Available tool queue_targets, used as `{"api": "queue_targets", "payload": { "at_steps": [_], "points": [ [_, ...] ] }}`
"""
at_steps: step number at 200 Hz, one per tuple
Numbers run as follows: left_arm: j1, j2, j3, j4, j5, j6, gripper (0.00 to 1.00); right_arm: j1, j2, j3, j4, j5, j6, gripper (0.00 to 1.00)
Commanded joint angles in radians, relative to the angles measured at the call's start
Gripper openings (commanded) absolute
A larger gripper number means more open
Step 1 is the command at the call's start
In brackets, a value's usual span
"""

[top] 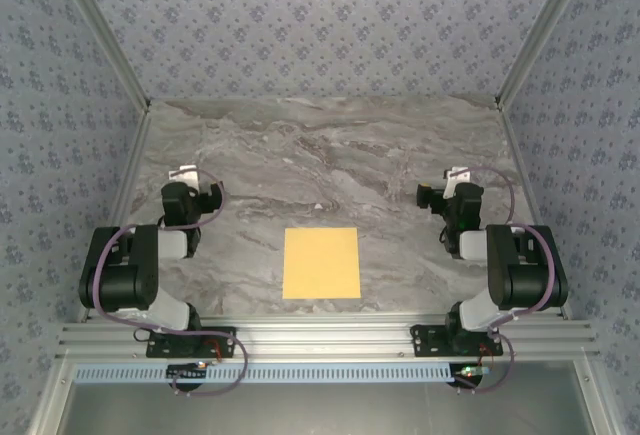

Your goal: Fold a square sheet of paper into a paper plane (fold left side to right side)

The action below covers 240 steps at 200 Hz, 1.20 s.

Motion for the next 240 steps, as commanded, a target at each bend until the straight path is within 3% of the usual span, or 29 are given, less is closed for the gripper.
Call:
{"api": "queue_targets", "payload": {
  "at_steps": [1,109,133,146,161,174,185,202,240],
  "points": [
    [-0.006,0.005,0.020,0.001,0.018,0.002,0.98,0.000,-0.003,0.018,0.006,0.006,-0.012,1.00],
    [-0.003,0.005,0.021,0.002,0.023,0.000,0.98,-0.024,-0.004,0.018,0.004,-0.039,0.002,1.00],
    [-0.003,-0.045,0.014,-0.020,-0.041,-0.026,0.98,-0.024,-0.008,0.013,0.012,-0.028,0.006,1.00],
    [-0.011,-0.138,0.038,-0.142,-0.071,-0.027,0.98,-0.027,-0.075,0.027,-0.072,0.035,0.032,1.00],
    [-0.027,-0.271,0.138,-0.421,-0.096,-0.068,0.98,-0.031,-0.199,0.090,-0.299,0.076,0.073,1.00],
    [-0.037,-0.323,0.265,-0.728,-0.097,-0.218,0.98,-0.026,-0.304,0.133,-0.471,0.062,0.111,1.00],
    [-0.052,-0.327,0.372,-0.903,-0.017,-0.306,0.98,-0.013,-0.388,0.160,-0.595,0.059,0.161,1.00],
    [-0.163,-0.331,0.449,-1.039,0.026,-0.324,0.98,0.022,-0.499,0.189,-0.772,0.044,0.258,1.00],
    [-0.571,-0.298,0.494,-1.193,-0.002,-0.367,0.98,0.159,-0.683,0.200,-1.050,0.079,0.402,1.00]
  ]
}}
